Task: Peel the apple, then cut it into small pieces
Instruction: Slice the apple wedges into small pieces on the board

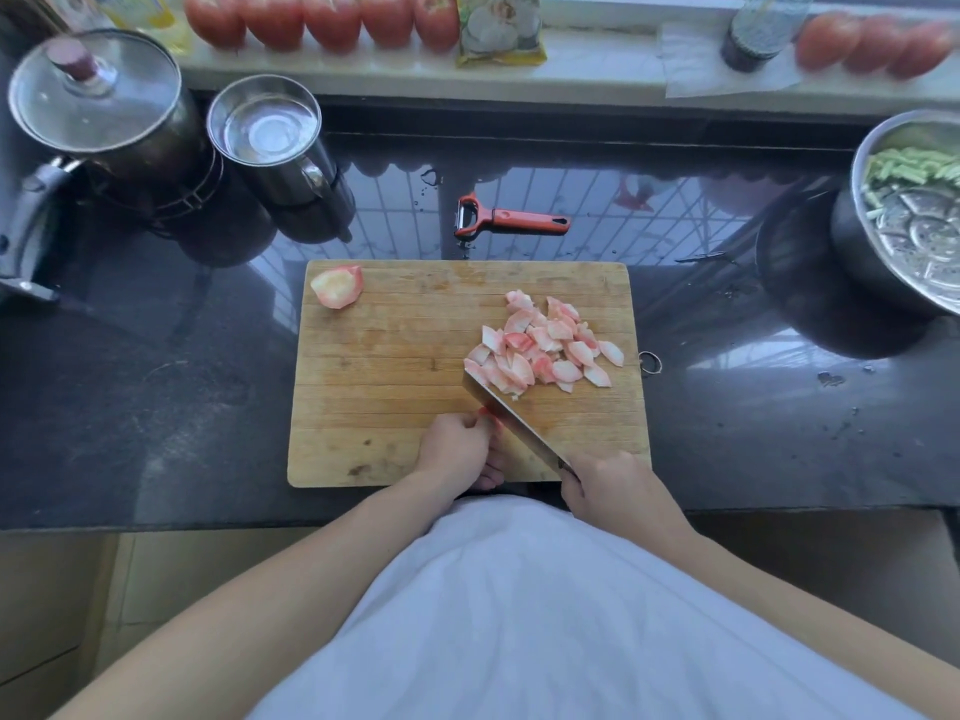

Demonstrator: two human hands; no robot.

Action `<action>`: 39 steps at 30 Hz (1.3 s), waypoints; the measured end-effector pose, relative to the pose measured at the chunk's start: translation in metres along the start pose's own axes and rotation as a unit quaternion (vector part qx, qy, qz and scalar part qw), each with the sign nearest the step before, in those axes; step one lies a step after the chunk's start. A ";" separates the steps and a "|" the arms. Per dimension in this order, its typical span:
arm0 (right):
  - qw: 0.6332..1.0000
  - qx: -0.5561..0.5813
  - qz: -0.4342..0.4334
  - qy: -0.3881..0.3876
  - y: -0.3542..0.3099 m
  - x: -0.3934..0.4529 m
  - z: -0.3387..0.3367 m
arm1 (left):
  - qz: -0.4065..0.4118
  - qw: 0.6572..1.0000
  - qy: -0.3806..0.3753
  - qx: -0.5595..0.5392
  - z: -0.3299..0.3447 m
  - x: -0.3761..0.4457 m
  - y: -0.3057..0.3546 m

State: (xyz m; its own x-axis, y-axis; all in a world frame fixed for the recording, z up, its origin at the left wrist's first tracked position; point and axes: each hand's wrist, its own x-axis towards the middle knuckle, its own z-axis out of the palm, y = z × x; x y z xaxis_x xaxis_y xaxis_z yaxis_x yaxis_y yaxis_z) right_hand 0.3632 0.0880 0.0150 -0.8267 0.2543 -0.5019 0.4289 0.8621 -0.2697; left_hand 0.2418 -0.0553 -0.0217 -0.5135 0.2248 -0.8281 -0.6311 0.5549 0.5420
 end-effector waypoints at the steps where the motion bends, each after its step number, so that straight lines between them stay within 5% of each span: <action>1: 1.000 0.008 0.003 -0.001 0.001 0.001 0.002 | 0.003 1.000 -0.002 0.011 0.001 0.000 0.001; 11: 0.997 0.018 -0.010 0.068 0.011 -0.005 0.010 | 0.032 0.995 0.016 0.093 0.002 -0.005 0.005; 25: 0.996 -0.070 -0.047 -0.028 -0.011 0.018 0.009 | 0.034 0.991 0.020 0.125 0.004 -0.009 0.014; 34: 0.996 0.054 -0.034 0.070 -0.021 0.031 0.005 | 0.035 0.993 0.005 0.113 0.000 -0.011 0.009; 39: 0.996 0.026 -0.046 0.073 -0.007 0.006 0.003 | 0.037 0.993 0.011 0.109 0.001 -0.010 0.008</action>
State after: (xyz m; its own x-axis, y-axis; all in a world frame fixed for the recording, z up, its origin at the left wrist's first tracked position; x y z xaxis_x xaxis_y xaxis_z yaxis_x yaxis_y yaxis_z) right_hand 0.3564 0.0818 0.0118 -0.9057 0.2395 -0.3498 0.3641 0.8620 -0.3527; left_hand 0.2426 -0.0524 -0.0093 -0.5670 0.2554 -0.7832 -0.4514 0.6990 0.5547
